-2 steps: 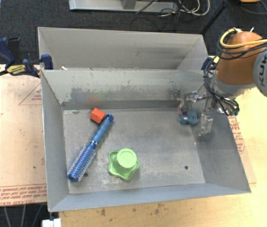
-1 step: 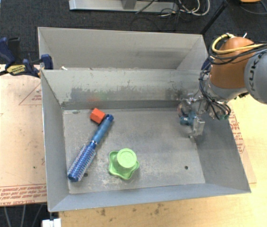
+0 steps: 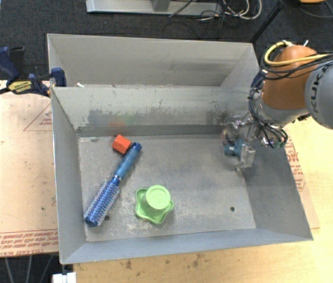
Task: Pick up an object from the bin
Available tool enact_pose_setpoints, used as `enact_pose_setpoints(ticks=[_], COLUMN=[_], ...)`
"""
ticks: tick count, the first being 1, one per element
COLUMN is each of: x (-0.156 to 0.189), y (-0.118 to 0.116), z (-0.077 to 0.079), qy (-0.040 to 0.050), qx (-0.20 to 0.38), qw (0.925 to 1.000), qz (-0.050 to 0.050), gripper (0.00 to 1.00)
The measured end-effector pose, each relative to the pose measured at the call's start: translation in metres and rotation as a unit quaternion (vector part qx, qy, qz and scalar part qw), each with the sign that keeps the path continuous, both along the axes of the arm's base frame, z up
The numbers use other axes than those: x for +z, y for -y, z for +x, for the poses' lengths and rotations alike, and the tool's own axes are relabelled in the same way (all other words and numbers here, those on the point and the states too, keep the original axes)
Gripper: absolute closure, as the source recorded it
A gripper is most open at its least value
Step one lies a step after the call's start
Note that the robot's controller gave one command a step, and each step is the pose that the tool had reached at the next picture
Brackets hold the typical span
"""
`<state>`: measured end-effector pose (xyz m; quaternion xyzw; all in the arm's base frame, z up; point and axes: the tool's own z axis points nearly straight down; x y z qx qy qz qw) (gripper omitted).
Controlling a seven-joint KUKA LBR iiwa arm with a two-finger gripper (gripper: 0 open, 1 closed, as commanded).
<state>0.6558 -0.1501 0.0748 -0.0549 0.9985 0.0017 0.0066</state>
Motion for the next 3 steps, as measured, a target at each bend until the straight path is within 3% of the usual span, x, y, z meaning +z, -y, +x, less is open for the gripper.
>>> enact_pose_setpoints(ticks=[1, 3], x=[-0.001, 0.1], y=[-0.001, -0.001], z=[0.0, 0.005], qy=[0.0005, -0.0022], qx=[0.0, 0.0], qw=[1.0, 1.0], qz=[0.0, -0.002], gripper=[1.0, 1.0])
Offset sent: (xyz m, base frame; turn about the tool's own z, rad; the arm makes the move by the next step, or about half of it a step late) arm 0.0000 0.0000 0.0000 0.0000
